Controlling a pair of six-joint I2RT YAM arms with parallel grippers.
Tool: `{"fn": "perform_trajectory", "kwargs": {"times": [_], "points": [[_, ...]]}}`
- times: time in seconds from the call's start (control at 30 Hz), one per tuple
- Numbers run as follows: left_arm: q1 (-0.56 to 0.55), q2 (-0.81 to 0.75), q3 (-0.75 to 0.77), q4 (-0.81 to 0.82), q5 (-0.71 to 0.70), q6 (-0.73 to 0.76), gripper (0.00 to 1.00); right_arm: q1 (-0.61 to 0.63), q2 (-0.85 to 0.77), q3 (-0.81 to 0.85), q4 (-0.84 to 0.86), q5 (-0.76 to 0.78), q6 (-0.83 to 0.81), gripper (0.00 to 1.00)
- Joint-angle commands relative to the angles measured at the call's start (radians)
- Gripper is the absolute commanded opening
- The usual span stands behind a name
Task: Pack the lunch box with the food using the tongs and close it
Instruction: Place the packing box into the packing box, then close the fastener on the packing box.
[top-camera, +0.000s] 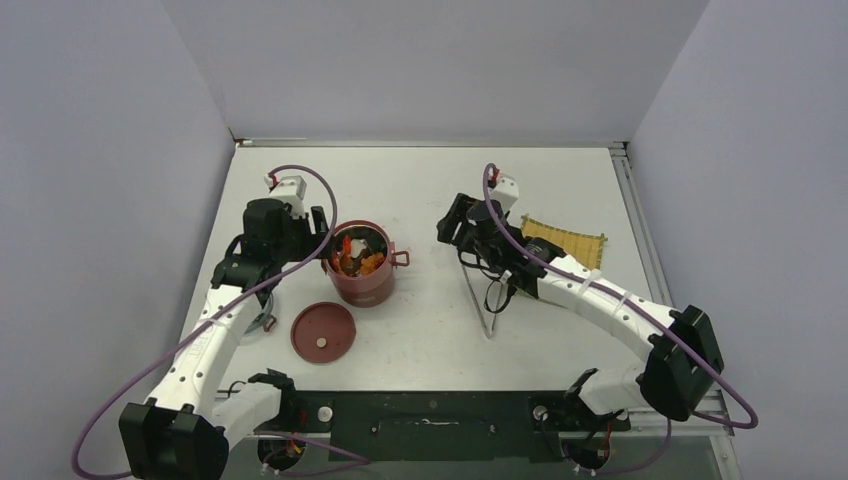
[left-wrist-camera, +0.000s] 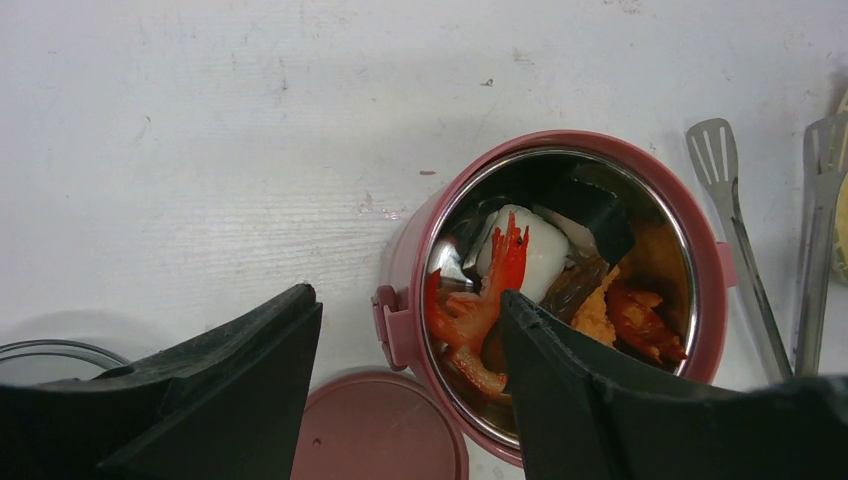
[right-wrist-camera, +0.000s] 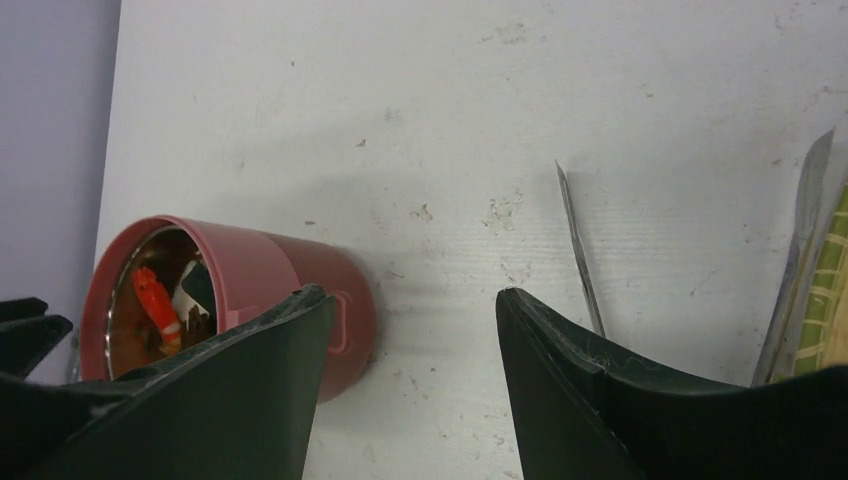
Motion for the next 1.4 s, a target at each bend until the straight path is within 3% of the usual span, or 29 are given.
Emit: {"fn": "perform_trajectory", "kwargs": {"times": [0.0, 0.27, 0.73, 1.37], "points": [[-0.006, 0.01, 0.016, 0.022, -0.022, 0.037, 0.62, -0.022, 0.078, 0.037, 0.06, -0.166, -0.146, 0.59], [-0.031, 0.03, 0.02, -0.016, -0.097, 0.051, 0.51, -0.01, 0.276, 0.154, -0.027, -0.275, -0.218, 0.48], [-0.054, 0.07, 0.036, -0.05, -0.119, 0.06, 0.36, 0.047, 0.452, 0.307, -0.119, -0.277, -0.269, 0.46], [-0.066, 0.078, 0.038, -0.057, -0.124, 0.06, 0.34, 0.078, 0.493, 0.277, -0.05, -0.347, -0.205, 0.41]]}}
